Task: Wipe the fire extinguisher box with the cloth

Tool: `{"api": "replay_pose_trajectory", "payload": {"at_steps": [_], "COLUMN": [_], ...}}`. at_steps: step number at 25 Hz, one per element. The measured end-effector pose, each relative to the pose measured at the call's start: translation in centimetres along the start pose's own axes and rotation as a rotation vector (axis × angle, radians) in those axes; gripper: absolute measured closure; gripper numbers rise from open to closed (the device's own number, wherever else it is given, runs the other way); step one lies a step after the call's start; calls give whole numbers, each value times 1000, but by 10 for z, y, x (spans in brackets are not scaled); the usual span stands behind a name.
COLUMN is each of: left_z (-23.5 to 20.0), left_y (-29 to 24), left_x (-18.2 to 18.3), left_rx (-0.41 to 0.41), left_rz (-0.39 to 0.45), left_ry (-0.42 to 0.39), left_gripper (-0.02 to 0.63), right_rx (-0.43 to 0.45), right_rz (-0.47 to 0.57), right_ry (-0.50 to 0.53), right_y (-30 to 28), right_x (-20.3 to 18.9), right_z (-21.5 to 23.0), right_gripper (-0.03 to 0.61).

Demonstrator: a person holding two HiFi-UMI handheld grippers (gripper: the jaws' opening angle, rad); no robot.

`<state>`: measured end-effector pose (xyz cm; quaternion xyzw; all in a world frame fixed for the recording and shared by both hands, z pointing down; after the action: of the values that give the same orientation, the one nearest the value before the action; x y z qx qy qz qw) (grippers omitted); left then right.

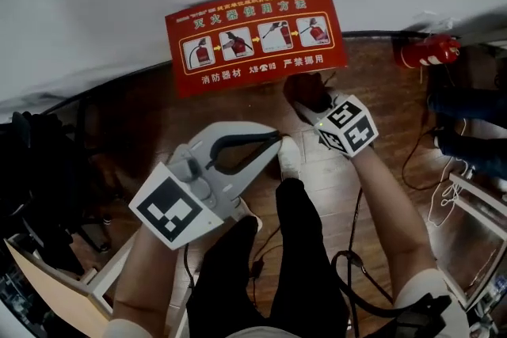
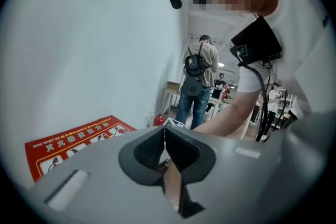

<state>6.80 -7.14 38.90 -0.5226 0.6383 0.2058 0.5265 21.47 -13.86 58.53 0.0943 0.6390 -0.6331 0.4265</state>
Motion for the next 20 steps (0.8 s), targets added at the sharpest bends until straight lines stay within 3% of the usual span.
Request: {"api": "replay_pose_trajectory", "payload": {"at_steps": [9,20], "left_z": [-35,-70], "left_y": [-6,-26], "left_x": [-75,-150], "left_rx": [73,58], "left_rz": [61,33], "left_ry": [105,105], "left_gripper": [609,609], "right_rx": [-14,-7], "right_rz": [-117,-251], "right_ry": [12,-77], "right_y": [-93,-211], "right_x": [-68,-167], "right_z": [49,76], "right_gripper": [528,528]}}
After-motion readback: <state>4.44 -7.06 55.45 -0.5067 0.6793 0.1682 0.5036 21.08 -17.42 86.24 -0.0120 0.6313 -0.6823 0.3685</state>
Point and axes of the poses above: the fingertips, and each gripper's own axes: y backward along the fingers, z to its right, x out of its top, the point moved 7 cm from there along y, backward along the fingers, and after that the axes turned 9 degrees about y, right-handed, at the moved point
